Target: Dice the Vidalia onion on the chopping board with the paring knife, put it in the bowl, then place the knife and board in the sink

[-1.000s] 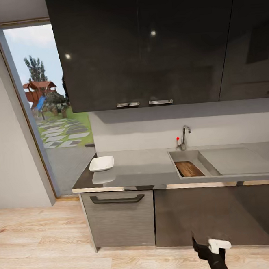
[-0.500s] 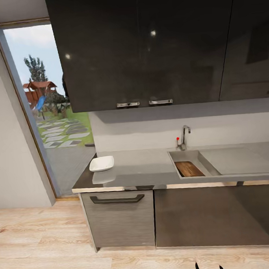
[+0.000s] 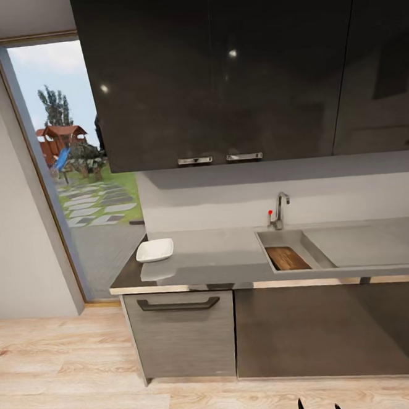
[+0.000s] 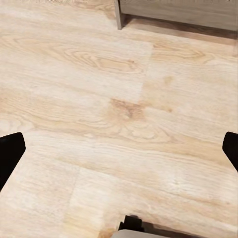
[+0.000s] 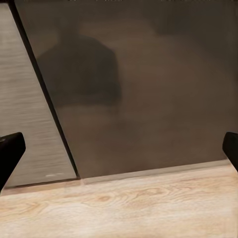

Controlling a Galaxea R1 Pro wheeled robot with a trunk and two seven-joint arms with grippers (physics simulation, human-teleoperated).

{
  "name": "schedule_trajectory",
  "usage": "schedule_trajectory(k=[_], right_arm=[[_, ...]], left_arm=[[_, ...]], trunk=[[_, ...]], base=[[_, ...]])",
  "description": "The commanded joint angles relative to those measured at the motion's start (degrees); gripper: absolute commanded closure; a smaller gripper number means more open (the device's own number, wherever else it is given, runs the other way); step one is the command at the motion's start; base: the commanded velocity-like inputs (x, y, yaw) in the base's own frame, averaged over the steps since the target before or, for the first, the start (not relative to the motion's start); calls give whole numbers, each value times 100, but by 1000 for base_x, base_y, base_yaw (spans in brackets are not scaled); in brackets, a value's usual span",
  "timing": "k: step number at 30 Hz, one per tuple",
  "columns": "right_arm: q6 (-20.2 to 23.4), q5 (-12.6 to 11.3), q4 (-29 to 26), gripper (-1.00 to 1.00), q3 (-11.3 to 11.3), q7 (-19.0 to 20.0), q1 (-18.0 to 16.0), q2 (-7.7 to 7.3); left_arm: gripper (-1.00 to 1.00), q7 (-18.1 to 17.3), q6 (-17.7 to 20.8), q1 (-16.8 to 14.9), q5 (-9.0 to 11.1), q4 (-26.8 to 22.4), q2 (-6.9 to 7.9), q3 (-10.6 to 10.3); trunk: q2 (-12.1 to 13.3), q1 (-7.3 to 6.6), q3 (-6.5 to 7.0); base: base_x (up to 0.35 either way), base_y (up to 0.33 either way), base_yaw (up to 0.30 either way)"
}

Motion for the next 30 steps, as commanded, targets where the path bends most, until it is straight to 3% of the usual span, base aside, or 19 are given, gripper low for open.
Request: schedule_trajectory(k=[1,6,9,10,12,14,18,20,21,23,26,28,30], right_arm=[[-13,-61,3,-100,30,33,-1,1],[166,-68,4,-100,15,-114,-2,-45],[821,-69,15,-100,13,-310,0,-70],[1314,-69,22,-100,17,-387,41,-107],[1900,-69,26,-100,20,-445,200,-174],[2287,-70,28,-100,20,-474,510,-221],[2527,-70,29,-100,21,-515,825,-230],[2946,-70,26,-100,17,-602,897,-233],[3415,-74,18,-100,15,-720,922,-235],[3960,-76,8,-100,13,-886,939,-237],[4318,-72,4,-100,17,-1004,950,-238],[4393,-67,2,-100,20,-1026,954,-238],[4426,-63,-3,-100,26,-1033,954,-229]], left_arm=[[-100,36,-16,-1,35,-1,4,-49],[-100,29,-3,-1,48,142,-20,-62],[-100,32,7,0,51,534,-105,-71],[-100,37,6,1,54,838,-163,-70],[-100,36,-5,1,66,1320,-206,-66],[-100,10,-11,1,79,1946,-258,-61],[-100,16,40,6,105,2192,-306,-47],[-100,37,244,8,116,2234,-333,-44],[-100,45,600,9,119,2246,-342,-43],[-100,57,1252,9,122,2253,-338,-42],[-100,56,1996,10,117,2259,-318,-42],[-100,28,2075,10,106,2239,-311,-37],[-100,15,1890,10,101,2201,-316,-29]], trunk=[[-3,2,7],[-3,2,29],[-3,2,31],[-3,2,31],[-3,2,31],[-3,2,31],[-3,2,31],[-3,2,31],[-3,2,31],[-3,2,31],[-3,2,31],[-3,2,31],[-3,2,31]], base=[[0,0,0],[0,0,0],[0,0,0],[0,0,0],[0,0,0],[0,0,0],[0,0,0],[0,0,0],[0,0,0],[0,0,0],[0,0,0],[0,0,0],[0,0,0]])
